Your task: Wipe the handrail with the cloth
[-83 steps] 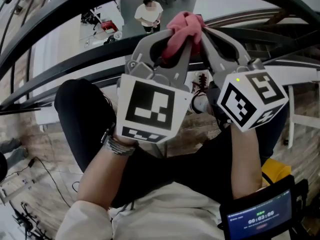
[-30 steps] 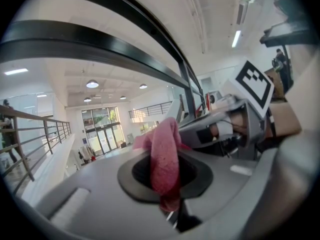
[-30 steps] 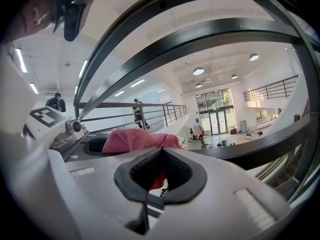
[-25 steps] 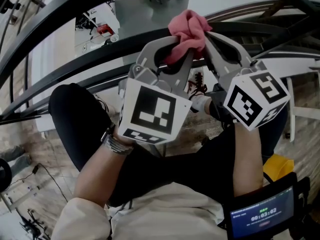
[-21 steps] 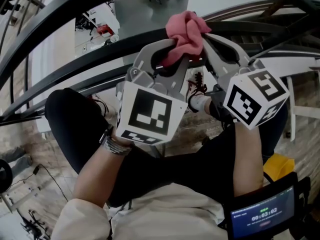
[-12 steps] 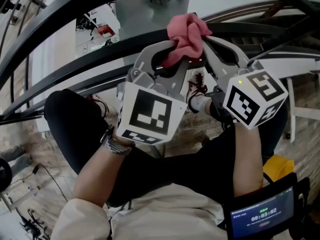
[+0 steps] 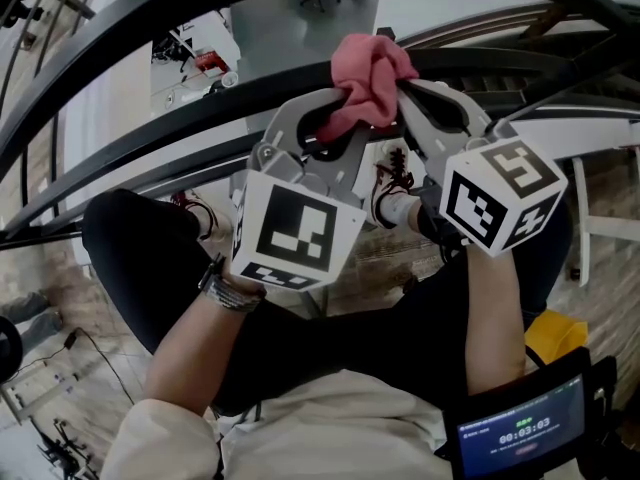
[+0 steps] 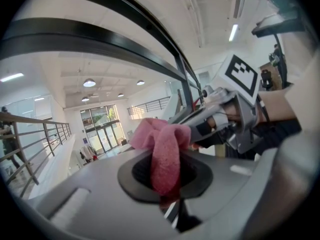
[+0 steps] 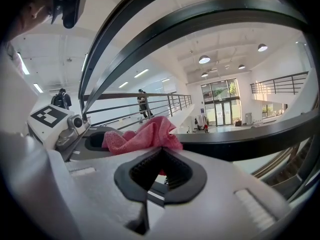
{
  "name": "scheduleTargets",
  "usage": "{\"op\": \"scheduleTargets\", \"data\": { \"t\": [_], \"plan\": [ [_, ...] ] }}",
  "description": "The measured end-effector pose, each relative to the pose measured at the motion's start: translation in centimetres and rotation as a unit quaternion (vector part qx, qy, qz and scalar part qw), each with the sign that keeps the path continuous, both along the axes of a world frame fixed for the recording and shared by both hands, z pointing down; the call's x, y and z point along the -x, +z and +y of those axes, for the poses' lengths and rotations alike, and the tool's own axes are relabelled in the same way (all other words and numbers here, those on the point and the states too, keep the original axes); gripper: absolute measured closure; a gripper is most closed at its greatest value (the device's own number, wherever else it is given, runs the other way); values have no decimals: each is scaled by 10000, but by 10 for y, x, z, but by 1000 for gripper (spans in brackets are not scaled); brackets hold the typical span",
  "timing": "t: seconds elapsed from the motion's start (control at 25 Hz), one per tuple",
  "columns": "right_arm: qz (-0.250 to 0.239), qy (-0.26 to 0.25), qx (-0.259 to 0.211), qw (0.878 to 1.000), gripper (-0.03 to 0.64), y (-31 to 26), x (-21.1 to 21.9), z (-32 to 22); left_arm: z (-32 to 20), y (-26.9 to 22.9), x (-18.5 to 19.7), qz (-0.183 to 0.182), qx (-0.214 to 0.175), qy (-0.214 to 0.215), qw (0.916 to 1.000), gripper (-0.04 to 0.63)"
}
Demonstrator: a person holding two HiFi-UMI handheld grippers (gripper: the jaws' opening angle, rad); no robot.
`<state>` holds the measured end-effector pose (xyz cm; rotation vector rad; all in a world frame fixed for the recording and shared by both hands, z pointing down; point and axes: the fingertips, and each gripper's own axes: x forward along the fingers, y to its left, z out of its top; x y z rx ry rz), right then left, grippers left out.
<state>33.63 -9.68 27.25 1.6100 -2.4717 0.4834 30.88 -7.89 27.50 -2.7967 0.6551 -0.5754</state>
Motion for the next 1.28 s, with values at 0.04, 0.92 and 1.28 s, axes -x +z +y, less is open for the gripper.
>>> {"op": "scheduleTargets", "data": {
  "t": [0.04, 0.92, 1.28],
  "plan": [
    [10, -35, 29, 10000, 615, 1, 1, 0, 0, 1, 1, -15, -2, -7, 10000, 561],
    [183, -441, 219, 9986, 615, 4, 20, -1, -2, 3, 19, -92, -58, -118, 9999, 561],
    [227, -607, 267, 9975, 615, 7, 30, 0, -1, 7, 28, -136, -68, -201, 9997, 561]
  ]
}}
